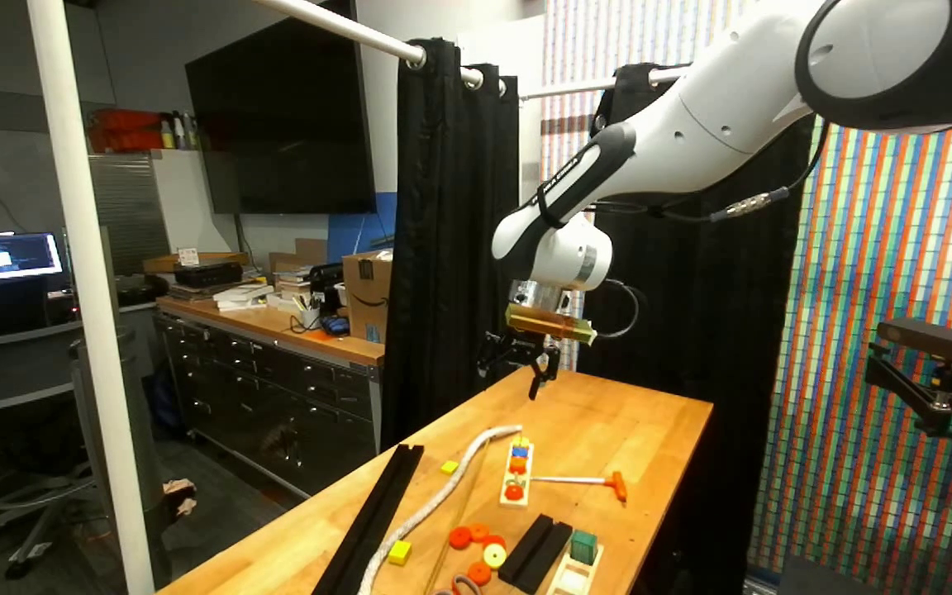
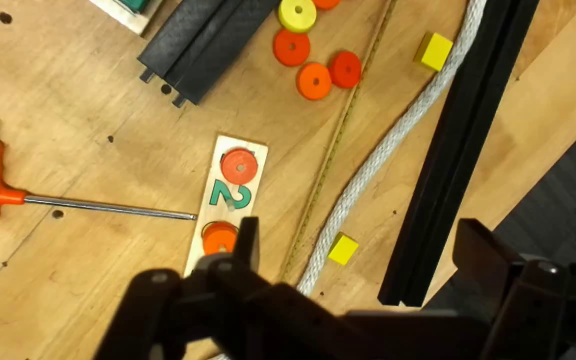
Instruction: Pick up one token from the holder and put it on the table.
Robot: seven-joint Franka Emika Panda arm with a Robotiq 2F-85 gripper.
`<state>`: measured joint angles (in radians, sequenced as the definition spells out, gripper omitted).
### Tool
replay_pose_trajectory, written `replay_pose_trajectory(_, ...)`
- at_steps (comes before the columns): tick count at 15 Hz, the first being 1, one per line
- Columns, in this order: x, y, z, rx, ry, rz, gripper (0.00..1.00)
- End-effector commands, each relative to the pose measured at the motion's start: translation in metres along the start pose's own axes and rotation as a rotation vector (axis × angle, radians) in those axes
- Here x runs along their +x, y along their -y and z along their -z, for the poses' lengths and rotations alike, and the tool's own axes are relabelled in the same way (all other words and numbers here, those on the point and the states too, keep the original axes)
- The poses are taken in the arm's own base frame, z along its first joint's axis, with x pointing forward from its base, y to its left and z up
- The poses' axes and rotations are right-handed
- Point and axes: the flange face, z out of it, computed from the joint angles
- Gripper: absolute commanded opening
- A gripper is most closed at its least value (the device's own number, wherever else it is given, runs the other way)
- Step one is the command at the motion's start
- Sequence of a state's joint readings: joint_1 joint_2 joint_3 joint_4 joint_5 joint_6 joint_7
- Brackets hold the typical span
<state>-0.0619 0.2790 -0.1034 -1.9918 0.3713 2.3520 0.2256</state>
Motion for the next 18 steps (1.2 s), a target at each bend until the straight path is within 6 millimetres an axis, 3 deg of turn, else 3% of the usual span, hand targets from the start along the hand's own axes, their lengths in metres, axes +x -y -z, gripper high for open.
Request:
replay_pose_trajectory(1, 0.032, -0.004, -0.012, -0.010, -0.052, -0.109, 1.00)
replay_pose_trajectory(5, 0.057, -0.020, -0.030, -0.054, -0.075, -0.220, 1.00)
replay_pose_trajectory(18, 0.107, -0.039, -0.122, -0.204, -0.066, -0.259, 1.00)
